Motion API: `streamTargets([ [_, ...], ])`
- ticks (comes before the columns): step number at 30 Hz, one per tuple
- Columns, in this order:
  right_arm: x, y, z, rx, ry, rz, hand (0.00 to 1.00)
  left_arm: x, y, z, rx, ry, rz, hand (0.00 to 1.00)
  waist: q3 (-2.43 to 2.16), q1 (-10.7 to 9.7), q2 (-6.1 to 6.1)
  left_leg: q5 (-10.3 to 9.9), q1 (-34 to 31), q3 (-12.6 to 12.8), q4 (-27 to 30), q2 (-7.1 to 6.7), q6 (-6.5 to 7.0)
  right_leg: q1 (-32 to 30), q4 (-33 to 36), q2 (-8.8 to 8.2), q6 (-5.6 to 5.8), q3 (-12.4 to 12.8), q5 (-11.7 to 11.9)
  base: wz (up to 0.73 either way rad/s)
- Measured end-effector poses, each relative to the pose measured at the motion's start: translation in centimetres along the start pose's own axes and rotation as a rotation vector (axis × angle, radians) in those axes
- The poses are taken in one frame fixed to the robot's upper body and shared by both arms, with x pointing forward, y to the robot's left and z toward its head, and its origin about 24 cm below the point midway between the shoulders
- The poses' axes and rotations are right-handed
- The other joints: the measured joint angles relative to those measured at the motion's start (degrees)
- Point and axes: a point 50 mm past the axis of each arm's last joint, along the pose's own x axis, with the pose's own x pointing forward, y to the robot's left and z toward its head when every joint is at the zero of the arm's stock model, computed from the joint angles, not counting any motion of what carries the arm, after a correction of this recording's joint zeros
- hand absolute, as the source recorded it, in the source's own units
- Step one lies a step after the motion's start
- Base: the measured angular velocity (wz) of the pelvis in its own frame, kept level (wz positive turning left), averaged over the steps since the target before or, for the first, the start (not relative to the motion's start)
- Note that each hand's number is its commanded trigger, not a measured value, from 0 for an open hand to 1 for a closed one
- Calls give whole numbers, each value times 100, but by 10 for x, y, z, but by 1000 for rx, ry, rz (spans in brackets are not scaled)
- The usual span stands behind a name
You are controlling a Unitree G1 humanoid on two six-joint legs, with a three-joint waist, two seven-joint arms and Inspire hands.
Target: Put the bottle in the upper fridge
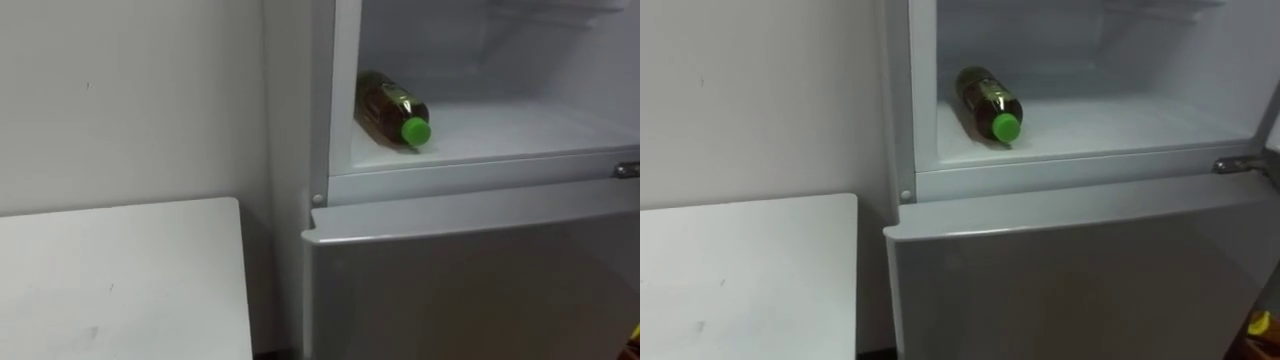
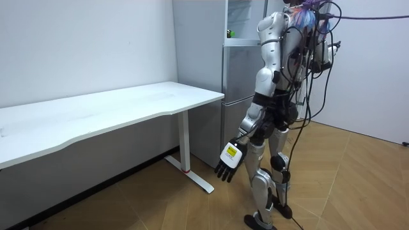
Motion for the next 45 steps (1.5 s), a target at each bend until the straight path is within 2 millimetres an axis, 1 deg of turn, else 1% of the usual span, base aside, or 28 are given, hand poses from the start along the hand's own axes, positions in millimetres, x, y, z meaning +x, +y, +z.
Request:
streamTargets([
  [4,-2,5,8,28,-19,28,0,0,-3,0,2,12,-16,0,5,26,9,0,-6,-3,2,2,0,-5,4,1,0,-7,0,0],
  [7,-5,12,20,61,-60,59,0,1,-6,3,3,12,-22,0,1,36,3,1,-57,-2,15,5,-1,-72,5,2,-1,-7,-1,0],
  [9,-9,17,31,88,-112,85,0,2,-6,5,2,7,-23,0,1,34,-16,1,-76,-2,18,6,0,-96,18,3,-2,-8,-1,0],
  [13,-11,20,40,110,-152,96,0,2,-5,5,3,9,-20,0,-1,29,-79,1,-73,-2,20,6,0,-95,33,2,-2,-1,-1,0],
  [15,-12,20,40,106,-164,96,0,2,-5,4,3,15,-19,0,-5,27,-125,1,-74,-4,26,6,0,-94,43,1,-2,-2,0,0],
  [18,-12,20,43,117,-167,98,0,2,-5,4,3,16,-18,0,-2,27,-147,1,-82,-1,53,7,0,-92,51,0,-2,3,0,0],
  [21,-14,22,47,133,-179,106,0,2,-5,4,2,16,-14,0,-1,27,-135,0,-82,1,57,8,0,-92,51,0,-2,8,0,0],
  [27,-14,24,48,130,-173,106,0,2,-5,3,3,20,-12,0,0,36,-128,1,-74,2,59,7,0,-101,93,-2,-2,16,-1,0],
  [29,-14,24,48,131,-172,107,0,2,-5,1,3,25,-11,0,1,98,-126,1,-70,13,61,7,0,-103,99,-2,-4,27,-2,-2],
  [34,-15,25,47,131,-171,123,0,1,-5,-4,5,48,-9,0,4,144,-121,1,-75,6,79,7,0,-104,92,-6,-8,27,-11,0],
  [41,-20,33,47,152,-159,157,0,1,-5,-5,7,54,-12,0,21,170,-99,1,-74,-17,92,9,0,-98,98,-6,-11,24,-18,0],
  [45,-25,38,47,155,-155,216,0,1,-7,-4,15,53,-27,0,25,175,-90,0,-72,-16,100,10,0,-98,98,-5,-12,27,-17,0],
])
